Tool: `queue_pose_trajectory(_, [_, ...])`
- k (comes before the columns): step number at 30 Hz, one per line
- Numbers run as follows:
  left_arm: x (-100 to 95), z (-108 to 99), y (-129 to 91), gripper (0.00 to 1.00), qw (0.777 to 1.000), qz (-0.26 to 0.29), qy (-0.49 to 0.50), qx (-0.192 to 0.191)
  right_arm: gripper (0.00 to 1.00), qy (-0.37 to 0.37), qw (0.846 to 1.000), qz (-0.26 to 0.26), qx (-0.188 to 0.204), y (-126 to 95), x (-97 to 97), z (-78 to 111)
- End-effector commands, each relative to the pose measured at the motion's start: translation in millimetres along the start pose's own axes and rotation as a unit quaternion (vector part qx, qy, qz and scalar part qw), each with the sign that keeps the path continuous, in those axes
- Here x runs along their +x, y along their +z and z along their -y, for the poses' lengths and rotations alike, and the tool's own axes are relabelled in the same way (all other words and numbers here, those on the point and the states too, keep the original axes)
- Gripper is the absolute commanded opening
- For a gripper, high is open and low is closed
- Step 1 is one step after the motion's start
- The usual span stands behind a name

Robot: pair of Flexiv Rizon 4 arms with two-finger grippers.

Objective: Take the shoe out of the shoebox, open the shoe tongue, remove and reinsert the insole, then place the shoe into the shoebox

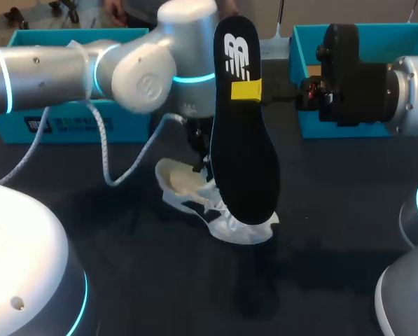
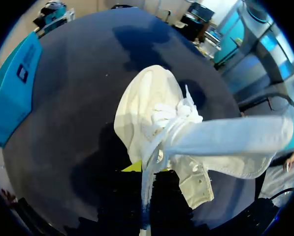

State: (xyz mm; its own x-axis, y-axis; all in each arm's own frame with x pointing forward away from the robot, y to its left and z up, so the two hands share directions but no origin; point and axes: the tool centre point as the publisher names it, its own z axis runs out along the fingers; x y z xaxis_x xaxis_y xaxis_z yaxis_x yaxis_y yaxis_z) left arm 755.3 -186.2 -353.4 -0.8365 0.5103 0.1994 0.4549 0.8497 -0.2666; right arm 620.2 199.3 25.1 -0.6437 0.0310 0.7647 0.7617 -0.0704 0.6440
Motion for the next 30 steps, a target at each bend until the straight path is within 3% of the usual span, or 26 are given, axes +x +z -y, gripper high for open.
queue_pose_trajectory(1, [-0.3, 5.8, -17.0, 0.0, 0.986, -0.094, 0.134, -0.022, 0.0, 0.001, 1.0, 0.002, 0.0, 2.9, 1.1, -0.1])
queue_pose_trajectory(5, [5.3, 11.6, -17.7, 0.0, 0.961, -0.14, 0.238, -0.024, 0.0, 0.001, 1.0, 0.002, 0.0, 2.9, 1.1, -0.1])
queue_pose_trajectory(8, [5.9, 14.1, -17.2, 0.0, 0.951, -0.139, 0.272, -0.037, 0.0, 0.001, 1.0, 0.002, 0.0, 2.9, 1.1, -0.1])
queue_pose_trajectory(25, [7.0, 14.6, -18.7, 0.0, 0.954, -0.133, 0.266, -0.03, 0.0, 0.001, 1.0, 0.002, 0.0, 2.9, 1.1, -0.1])
queue_pose_trajectory(30, [6.0, 17.2, -17.6, 0.0, 0.933, -0.143, 0.321, -0.079, 0.0, 0.001, 1.0, 0.002, 0.0, 2.9, 1.1, -0.1])
